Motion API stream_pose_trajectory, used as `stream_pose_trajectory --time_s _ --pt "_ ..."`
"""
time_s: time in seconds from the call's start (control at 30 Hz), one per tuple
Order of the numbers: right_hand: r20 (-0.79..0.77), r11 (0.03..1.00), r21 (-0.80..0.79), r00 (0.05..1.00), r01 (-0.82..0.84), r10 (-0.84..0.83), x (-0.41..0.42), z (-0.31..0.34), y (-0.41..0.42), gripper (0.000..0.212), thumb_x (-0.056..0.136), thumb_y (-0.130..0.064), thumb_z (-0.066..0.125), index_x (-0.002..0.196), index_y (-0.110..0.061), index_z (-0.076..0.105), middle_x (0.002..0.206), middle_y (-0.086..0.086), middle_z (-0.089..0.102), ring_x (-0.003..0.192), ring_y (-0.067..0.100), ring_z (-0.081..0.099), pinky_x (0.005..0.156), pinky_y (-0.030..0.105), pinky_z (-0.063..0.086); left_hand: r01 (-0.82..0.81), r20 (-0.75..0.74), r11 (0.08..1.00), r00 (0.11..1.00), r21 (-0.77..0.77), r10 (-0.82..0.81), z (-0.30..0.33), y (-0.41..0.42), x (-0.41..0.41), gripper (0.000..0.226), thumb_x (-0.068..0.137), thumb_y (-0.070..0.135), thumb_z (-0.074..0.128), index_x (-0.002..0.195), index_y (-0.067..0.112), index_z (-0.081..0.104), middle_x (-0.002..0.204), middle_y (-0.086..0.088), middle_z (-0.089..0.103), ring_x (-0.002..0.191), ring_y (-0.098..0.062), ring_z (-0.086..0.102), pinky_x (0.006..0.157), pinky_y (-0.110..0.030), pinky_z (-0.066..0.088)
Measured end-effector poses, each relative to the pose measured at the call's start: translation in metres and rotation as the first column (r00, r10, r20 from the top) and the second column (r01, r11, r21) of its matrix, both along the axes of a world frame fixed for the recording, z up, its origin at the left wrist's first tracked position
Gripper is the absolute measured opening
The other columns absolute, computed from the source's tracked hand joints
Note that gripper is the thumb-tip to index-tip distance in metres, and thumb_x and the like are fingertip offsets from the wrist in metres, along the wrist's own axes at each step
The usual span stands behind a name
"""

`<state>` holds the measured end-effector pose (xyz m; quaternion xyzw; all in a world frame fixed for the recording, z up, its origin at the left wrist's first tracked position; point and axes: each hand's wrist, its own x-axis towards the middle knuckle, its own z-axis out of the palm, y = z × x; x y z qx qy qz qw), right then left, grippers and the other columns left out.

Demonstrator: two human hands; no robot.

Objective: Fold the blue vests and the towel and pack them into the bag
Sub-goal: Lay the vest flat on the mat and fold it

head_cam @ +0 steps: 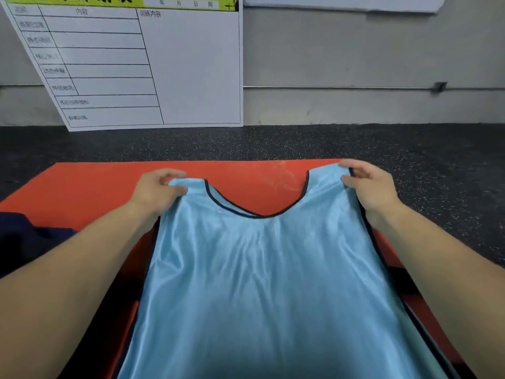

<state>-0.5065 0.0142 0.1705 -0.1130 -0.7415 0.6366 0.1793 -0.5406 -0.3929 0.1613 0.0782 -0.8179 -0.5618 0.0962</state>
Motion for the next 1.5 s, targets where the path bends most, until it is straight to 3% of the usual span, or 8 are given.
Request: stream_pose_trajectory --time_s 0.23,0.4,0.57,0.87,1.0,1.13,1.3,1.5 --pt "0.173 0.962 0.269 0.985 -0.041 -0.006 -0.030 -0.005 0.018 0.061 0.100 -0.013 0.063 0.155 -0.020 0.038 0.148 0.006 0.054 0.132 0.022 0.054 0.109 0.038 0.046 0.225 0.023 0.952 0.974 -0.207 -0.225 0.000 0.012 -0.027 0.051 0.084 0.006 0.078 0.131 0.024 0.065 0.133 0.001 0.063 0.115 -0.019 0.062 0.100 -0.033 0.049" --pt "0.125 0.575 0.802 0.987 -0.161 0.101 0.014 -0.015 -0.066 0.060 0.104 -0.045 0.044 0.158 -0.024 0.028 0.159 0.007 0.039 0.144 0.029 0.040 0.120 0.046 0.033 0.186 0.001 0.518 0.942 -0.835 -0.335 -0.018 0.032 0.002 0.063 0.101 0.053 0.038 0.157 0.025 0.033 0.166 -0.003 0.024 0.154 -0.024 0.017 0.126 -0.045 0.015" --pt "0.359 0.258 0.862 0.885 -0.436 0.296 0.051 -0.059 -0.138 0.066 0.108 -0.052 0.021 0.164 -0.019 0.009 0.172 -0.001 0.002 0.158 0.015 -0.004 0.128 0.041 0.002 0.370 0.176 0.443 0.890 -0.817 -0.421 -0.057 0.083 0.045 0.079 0.095 0.058 0.008 0.162 0.017 0.011 0.170 -0.001 0.007 0.157 -0.014 0.001 0.127 -0.037 0.000" --pt "0.408 0.251 0.899 0.895 -0.359 -0.181 0.058 -0.058 -0.025 0.066 0.107 -0.047 0.010 0.162 -0.012 0.012 0.171 0.006 0.007 0.158 0.020 -0.002 0.128 0.042 0.001 0.327 0.286 0.374 0.944 -0.868 -0.164 -0.052 0.052 0.065 0.070 0.106 0.050 0.011 0.161 0.007 0.000 0.170 -0.008 -0.006 0.156 -0.020 -0.010 0.127 -0.040 -0.006" --pt "0.244 0.207 0.941 0.961 -0.267 0.128 0.103 -0.052 -0.117 0.057 0.104 -0.029 0.027 0.144 0.004 0.050 0.153 0.021 0.046 0.141 0.034 0.047 0.116 0.045 0.039 0.352 0.221 0.415 0.917 -0.839 -0.332 -0.058 0.101 0.119 0.083 0.093 0.053 -0.009 0.161 0.008 0.002 0.170 -0.008 -0.004 0.157 -0.021 -0.008 0.125 -0.038 -0.009" --pt "0.404 0.343 0.837 0.905 -0.425 0.136 0.138 -0.068 -0.125 0.089 0.088 -0.057 -0.009 0.163 -0.014 0.011 0.169 -0.005 0.001 0.158 0.017 -0.002 0.128 0.037 -0.003 0.309 0.164 0.462 0.931 -0.831 -0.327 -0.065 0.104 0.150 0.095 0.081 0.055 -0.016 0.162 0.009 0.007 0.170 -0.006 0.001 0.157 -0.019 -0.005 0.124 -0.035 -0.009" --pt "0.386 0.319 0.891 0.910 -0.324 -0.154 0.153 -0.062 -0.046 0.073 0.102 -0.051 -0.002 0.163 -0.013 0.007 0.172 0.002 0.001 0.157 0.017 -0.006 0.128 0.038 -0.003 0.284 0.213 0.489 0.957 -0.824 -0.197 -0.059 0.070 0.168 0.102 0.076 0.061 -0.020 0.162 0.009 -0.001 0.170 -0.006 -0.009 0.156 -0.018 -0.011 0.125 -0.035 -0.010" --pt "0.304 0.257 0.902 0.933 -0.347 0.190 0.190 -0.065 -0.138 0.084 0.103 -0.048 -0.012 0.155 -0.003 0.037 0.165 0.009 0.025 0.152 0.029 0.031 0.126 0.035 0.005 0.279 0.097 0.466 0.921 -0.840 -0.378 -0.069 0.118 0.235 0.063 0.095 0.033 0.029 0.137 -0.005 0.057 0.148 -0.018 0.050 0.136 -0.033 0.052 0.114 -0.041 0.022"
